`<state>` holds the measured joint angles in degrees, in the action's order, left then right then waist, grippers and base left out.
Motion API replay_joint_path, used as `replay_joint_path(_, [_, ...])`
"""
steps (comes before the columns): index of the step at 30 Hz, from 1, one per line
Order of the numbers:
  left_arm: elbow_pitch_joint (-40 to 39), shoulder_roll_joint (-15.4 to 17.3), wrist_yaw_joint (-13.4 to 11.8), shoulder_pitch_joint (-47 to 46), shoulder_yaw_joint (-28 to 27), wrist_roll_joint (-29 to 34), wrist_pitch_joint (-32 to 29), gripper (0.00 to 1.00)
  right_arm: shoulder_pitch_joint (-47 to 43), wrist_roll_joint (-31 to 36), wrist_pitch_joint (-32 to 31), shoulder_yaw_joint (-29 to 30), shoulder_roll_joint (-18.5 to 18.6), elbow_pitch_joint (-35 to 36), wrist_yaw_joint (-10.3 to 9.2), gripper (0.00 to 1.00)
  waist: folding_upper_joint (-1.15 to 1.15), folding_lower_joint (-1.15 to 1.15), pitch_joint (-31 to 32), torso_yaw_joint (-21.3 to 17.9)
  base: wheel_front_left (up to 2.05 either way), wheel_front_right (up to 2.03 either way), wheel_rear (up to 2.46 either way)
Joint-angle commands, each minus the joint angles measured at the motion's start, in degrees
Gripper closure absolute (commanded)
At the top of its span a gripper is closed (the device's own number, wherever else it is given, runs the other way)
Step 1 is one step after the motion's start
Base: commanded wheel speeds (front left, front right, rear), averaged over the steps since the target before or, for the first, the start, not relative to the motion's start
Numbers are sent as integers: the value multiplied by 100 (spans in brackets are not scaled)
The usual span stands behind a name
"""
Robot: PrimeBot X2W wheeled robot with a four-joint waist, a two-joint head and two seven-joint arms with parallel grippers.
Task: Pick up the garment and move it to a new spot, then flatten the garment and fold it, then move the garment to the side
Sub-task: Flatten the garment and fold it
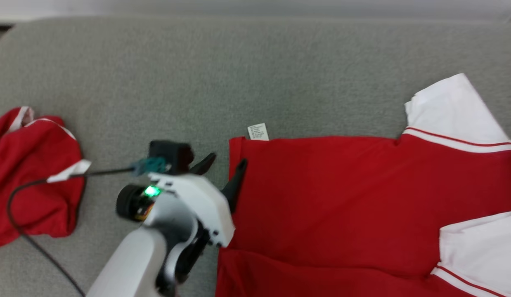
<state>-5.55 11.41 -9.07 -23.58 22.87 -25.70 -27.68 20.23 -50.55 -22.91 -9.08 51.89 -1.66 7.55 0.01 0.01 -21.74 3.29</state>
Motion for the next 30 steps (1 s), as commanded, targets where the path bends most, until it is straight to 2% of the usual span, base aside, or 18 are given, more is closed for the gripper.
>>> replay_joint_path(1, [279, -88, 45, -306, 81, 123, 21, 0, 433, 208, -37, -204, -160, -224, -13, 0, -1, -1, -543, 313, 0, 0, 0])
replay_joint_path(2, [279, -88, 45, -306, 81, 123, 21, 0, 433, 208, -37, -204, -160, -224, -13, 0, -1, -1, -543, 313, 0, 0, 0])
replay_joint_path(6, [943, -342, 159, -900, 322, 274, 113, 0, 1389, 578, 19, -756, -543, -930, -13, 0, -1, -1, -782, 454, 0, 0, 0])
replay_joint_path(9, [1293, -440, 227, -1130, 439, 303, 182, 0, 1829, 619, 192, -1149, -714, -1376, -13, 0, -1, -1, -835, 512, 0, 0, 0])
replay_joint_path(15, [1717, -543, 292, -1436, 558, 349, 239, 0, 2364, 494, 382, -1811, -799, -2084, -13, 0, -1, -1, -898, 513, 0, 0, 0])
replay_joint_path(24, [2032, -621, 337, -1623, 719, 334, 271, 0, 2841, 243, 585, -2595, -933, -2629, -13, 0, -1, -1, -899, 513, 0, 0, 0])
replay_joint_path(30, [2156, -632, 404, -1728, 846, 332, 195, 0, 3020, -29, 712, -2984, -1072, -2730, 6, 0, -1, -1, -857, 501, 0, 0, 0])
